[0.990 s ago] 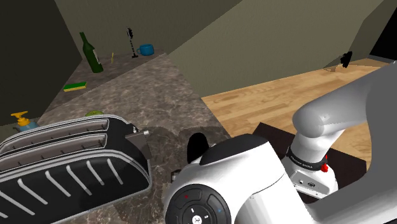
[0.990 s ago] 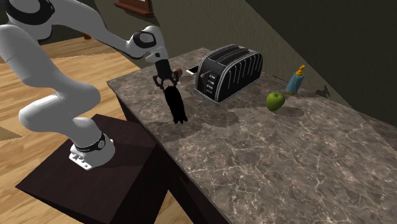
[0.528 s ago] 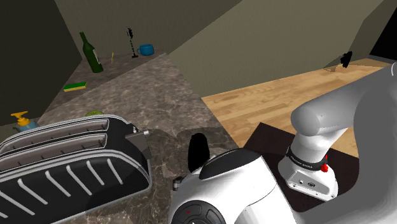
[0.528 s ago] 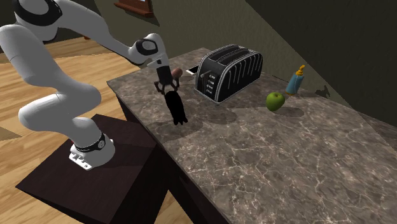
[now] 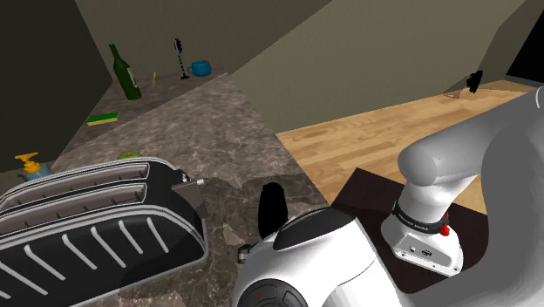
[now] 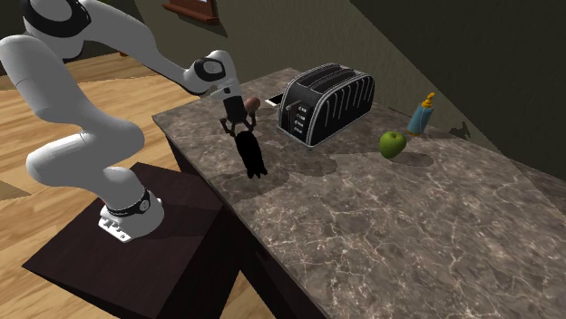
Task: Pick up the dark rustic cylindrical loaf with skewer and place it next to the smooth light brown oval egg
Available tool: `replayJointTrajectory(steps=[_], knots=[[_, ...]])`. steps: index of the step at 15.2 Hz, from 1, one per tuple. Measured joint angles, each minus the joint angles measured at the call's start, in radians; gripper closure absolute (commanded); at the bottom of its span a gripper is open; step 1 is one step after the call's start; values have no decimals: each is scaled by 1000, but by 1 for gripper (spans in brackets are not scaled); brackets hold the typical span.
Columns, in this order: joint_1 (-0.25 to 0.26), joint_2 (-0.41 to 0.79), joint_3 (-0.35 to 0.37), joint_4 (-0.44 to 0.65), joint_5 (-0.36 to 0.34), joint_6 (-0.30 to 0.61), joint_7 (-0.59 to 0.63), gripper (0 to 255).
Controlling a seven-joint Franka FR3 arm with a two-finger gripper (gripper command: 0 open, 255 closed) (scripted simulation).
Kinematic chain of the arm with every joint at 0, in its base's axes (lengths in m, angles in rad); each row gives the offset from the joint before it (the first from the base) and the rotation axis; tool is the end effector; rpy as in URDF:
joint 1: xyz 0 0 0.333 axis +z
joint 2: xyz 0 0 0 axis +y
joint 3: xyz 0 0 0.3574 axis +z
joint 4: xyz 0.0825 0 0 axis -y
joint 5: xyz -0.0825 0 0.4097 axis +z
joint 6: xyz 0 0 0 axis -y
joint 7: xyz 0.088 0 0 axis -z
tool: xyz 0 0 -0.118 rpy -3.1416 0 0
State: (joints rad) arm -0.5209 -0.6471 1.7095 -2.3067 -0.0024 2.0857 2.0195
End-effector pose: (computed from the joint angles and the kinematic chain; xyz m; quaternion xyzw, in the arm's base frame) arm 0.1946 0.4611 0.2986 0.8437 -0.4094 0.3186 0.1380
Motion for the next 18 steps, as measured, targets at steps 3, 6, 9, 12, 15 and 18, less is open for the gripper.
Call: replayJointTrajectory(steps=[3, 6, 9, 12, 15, 18], knots=[[0, 0, 0, 0, 0, 0, 0, 0], [0, 0, 0, 0, 0, 0, 0, 0], [20, 4, -17, 32, -3, -43, 2, 0], [52, 10, -40, 87, -7, -117, 5, 0], [58, 12, -45, 93, -8, -128, 6, 0], [59, 12, -46, 93, -8, -130, 6, 0]])
